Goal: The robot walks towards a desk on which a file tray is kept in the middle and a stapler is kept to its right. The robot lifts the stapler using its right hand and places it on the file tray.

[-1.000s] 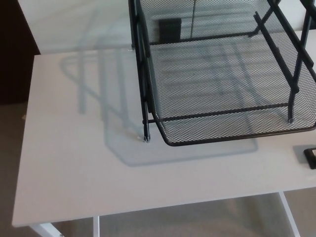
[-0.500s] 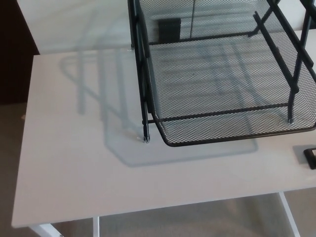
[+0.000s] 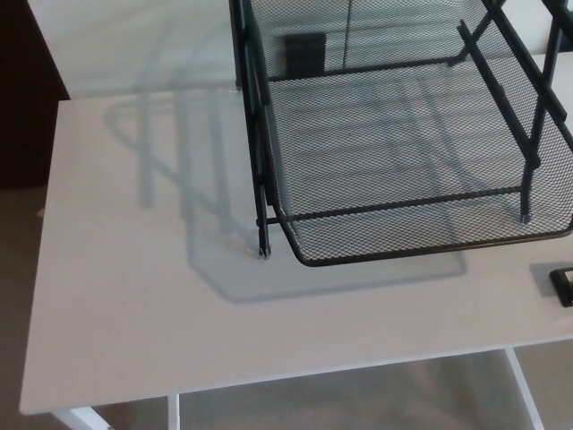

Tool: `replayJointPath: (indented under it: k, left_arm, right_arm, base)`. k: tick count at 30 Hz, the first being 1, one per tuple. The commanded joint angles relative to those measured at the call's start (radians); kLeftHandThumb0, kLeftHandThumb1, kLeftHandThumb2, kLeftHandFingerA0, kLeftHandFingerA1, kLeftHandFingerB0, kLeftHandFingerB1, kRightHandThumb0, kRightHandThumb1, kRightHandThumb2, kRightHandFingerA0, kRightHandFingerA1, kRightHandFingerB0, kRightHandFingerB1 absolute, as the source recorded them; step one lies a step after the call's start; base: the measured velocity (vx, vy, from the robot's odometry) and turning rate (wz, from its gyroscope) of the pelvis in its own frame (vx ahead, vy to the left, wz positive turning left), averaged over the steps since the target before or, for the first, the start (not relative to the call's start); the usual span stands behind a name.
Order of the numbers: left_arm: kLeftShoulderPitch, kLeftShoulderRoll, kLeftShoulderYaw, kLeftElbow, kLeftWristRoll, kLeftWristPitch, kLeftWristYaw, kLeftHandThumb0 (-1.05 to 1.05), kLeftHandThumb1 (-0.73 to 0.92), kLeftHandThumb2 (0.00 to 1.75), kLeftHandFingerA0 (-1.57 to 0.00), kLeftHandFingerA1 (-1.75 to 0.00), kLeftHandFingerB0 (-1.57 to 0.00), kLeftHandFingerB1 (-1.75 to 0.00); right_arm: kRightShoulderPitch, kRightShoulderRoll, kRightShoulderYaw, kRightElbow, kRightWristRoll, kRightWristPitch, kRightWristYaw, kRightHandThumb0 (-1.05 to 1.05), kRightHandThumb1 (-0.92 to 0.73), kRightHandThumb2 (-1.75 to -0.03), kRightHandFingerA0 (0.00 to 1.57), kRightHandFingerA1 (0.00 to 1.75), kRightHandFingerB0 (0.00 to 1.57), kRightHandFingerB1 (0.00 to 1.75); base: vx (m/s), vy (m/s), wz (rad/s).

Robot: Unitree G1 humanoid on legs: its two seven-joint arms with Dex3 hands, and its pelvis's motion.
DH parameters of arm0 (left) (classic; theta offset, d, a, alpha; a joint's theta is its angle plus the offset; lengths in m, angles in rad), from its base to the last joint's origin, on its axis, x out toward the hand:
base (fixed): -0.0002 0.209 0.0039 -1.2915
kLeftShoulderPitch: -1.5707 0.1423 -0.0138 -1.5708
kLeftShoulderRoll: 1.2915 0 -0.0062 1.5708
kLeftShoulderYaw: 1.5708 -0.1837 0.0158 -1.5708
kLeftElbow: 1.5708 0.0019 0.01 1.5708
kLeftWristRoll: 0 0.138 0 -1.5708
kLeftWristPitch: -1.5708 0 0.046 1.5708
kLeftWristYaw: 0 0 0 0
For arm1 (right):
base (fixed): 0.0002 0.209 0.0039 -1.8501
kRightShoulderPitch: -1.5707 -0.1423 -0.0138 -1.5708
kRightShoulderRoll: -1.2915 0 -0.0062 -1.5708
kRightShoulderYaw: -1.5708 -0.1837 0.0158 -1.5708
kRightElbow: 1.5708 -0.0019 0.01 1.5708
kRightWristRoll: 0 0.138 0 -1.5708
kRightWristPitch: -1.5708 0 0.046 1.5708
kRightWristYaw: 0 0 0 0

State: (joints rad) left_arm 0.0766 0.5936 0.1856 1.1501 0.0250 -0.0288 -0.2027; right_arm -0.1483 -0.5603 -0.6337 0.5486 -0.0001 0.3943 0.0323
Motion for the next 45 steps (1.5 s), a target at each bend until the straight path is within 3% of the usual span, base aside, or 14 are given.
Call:
replayJointPath:
  k: [1, 2, 3, 6, 7, 8, 9, 10, 11, 12, 14, 15, 23, 45]
  left_arm:
    - [0.021, 0.024, 0.020, -0.008, -0.016, -0.021, 0.005, -0.53, 0.91, 0.66, -0.25, -0.45, -0.25, -0.38]
    - [0.023, 0.021, 0.028, -0.016, -0.026, -0.013, 0.004, -0.52, 0.90, 0.66, -0.26, -0.46, -0.25, -0.38]
    - [0.025, 0.020, 0.034, -0.012, -0.030, -0.020, 0.006, -0.53, 0.90, 0.66, -0.28, -0.47, -0.27, -0.40]
    - [0.031, 0.023, 0.032, -0.007, -0.024, -0.040, 0.008, -0.53, 0.90, 0.66, -0.28, -0.47, -0.27, -0.40]
    - [0.022, 0.022, 0.033, 0.000, -0.023, -0.029, 0.013, -0.53, 0.89, 0.66, -0.27, -0.45, -0.27, -0.38]
    - [0.011, 0.021, 0.033, 0.009, -0.022, -0.015, 0.018, -0.53, 0.89, 0.66, -0.27, -0.45, -0.27, -0.38]
    - [0.006, 0.022, 0.033, 0.014, -0.020, -0.011, 0.017, -0.53, 0.87, 0.66, -0.23, -0.44, -0.27, -0.39]
    - [0.000, 0.019, 0.045, 0.021, -0.033, -0.005, 0.012, -0.51, 0.89, 0.67, -0.22, -0.44, -0.25, -0.39]
    - [0.001, 0.020, 0.042, 0.019, -0.029, -0.006, 0.015, -0.53, 0.88, 0.68, -0.21, -0.44, -0.25, -0.39]
    - [0.008, 0.022, 0.032, 0.015, -0.016, -0.018, 0.020, -0.54, 0.87, 0.65, -0.24, -0.45, -0.26, -0.39]
    - [0.014, 0.022, 0.033, 0.005, -0.017, -0.017, 0.016, -0.54, 0.89, 0.66, -0.28, -0.46, -0.25, -0.37]
    - [0.017, 0.017, 0.053, -0.002, -0.040, -0.007, 0.007, -0.52, 0.87, 0.66, -0.22, -0.45, -0.20, -0.36]
    - [0.013, 0.021, 0.048, 0.008, -0.024, -0.005, 0.012, -0.53, 0.89, 0.66, -0.27, -0.45, -0.23, -0.36]
    - [0.016, 0.024, 0.036, 0.009, -0.009, -0.026, 0.017, -0.52, 0.89, 0.66, -0.30, -0.45, -0.27, -0.38]
  right_arm:
    - [-0.137, 0.067, -0.080, -0.305, -0.034, 0.034, -0.344, -0.60, -0.73, -0.61, 0.00, 0.00, 0.00, 0.00]
    - [-0.132, 0.036, -0.038, -0.310, -0.036, -0.002, -0.266, -1.05, -0.59, -1.02, 0.00, 0.36, 0.00, 0.19]
    - [-0.111, -0.002, 0.021, -0.370, -0.034, -0.048, -0.148, -1.05, -0.54, -1.12, 0.00, 0.54, 0.00, 0.43]
    - [-0.088, -0.025, 0.064, -0.440, -0.048, -0.035, -0.090, -1.05, -0.54, -1.12, 0.00, 0.54, 0.00, 0.43]
    - [-0.068, -0.064, 0.099, -0.505, -0.042, -0.019, -0.012, -1.05, -0.68, -0.62, 0.00, 0.85, 0.00, 0.79]
    - [-0.044, -0.112, 0.144, -0.583, -0.035, -0.001, 0.086, -1.05, -0.68, -0.62, 0.00, 0.85, 0.00, 0.79]
    - [-0.019, -0.153, 0.169, -0.630, -0.026, -0.005, 0.157, -1.00, -0.68, -0.59, 0.00, 0.75, 0.00, 0.57]
    - [0.008, -0.195, 0.187, -0.682, -0.005, -0.006, 0.232, -0.94, -0.49, -0.94, 0.00, 0.62, 0.00, 0.40]
    - [0.024, -0.225, 0.193, -0.716, 0.032, 0.019, 0.294, -0.72, -0.53, -0.68, 0.00, 0.25, 0.00, 0.01]
    - [0.071, -0.267, 0.198, -0.759, 0.066, 0.022, 0.378, -0.61, -0.50, -0.70, 0.00, 0.00, 0.00, 0.01]
    - [0.114, -0.289, 0.210, -0.781, 0.064, -0.030, 0.419, -0.54, -0.53, -0.56, 0.00, 0.03, 0.00, 0.08]
    - [0.133, -0.301, 0.220, -0.784, 0.063, -0.055, 0.442, -0.61, -0.29, -0.71, 0.00, 0.23, 0.00, 0.12]
    - [0.177, -0.368, 0.380, -0.787, 0.014, -0.069, 0.512, -0.52, -0.27, -0.67, 0.00, 0.20, 0.00, 0.11]
    - [-0.020, -0.492, 0.875, -0.472, -0.257, -0.202, 0.549, -0.53, -0.30, -0.64, 0.00, 0.05, 0.02, 0.09]
  base:
    - [0.00, 0.000, 0.00]
    - [0.00, 0.000, 0.00]
    - [0.00, 0.000, 0.00]
    - [0.00, 0.000, 0.00]
    - [0.00, 0.000, 0.00]
    - [0.00, 0.000, 0.00]
    - [0.00, 0.000, 0.00]
    - [0.00, 0.000, 0.00]
    - [0.00, 0.000, 0.00]
    - [0.00, 0.000, 0.00]
    - [0.00, 0.000, 0.00]
    - [0.00, 0.000, 0.00]
    - [0.00, 0.000, 0.00]
    - [0.00, 0.000, 0.00]
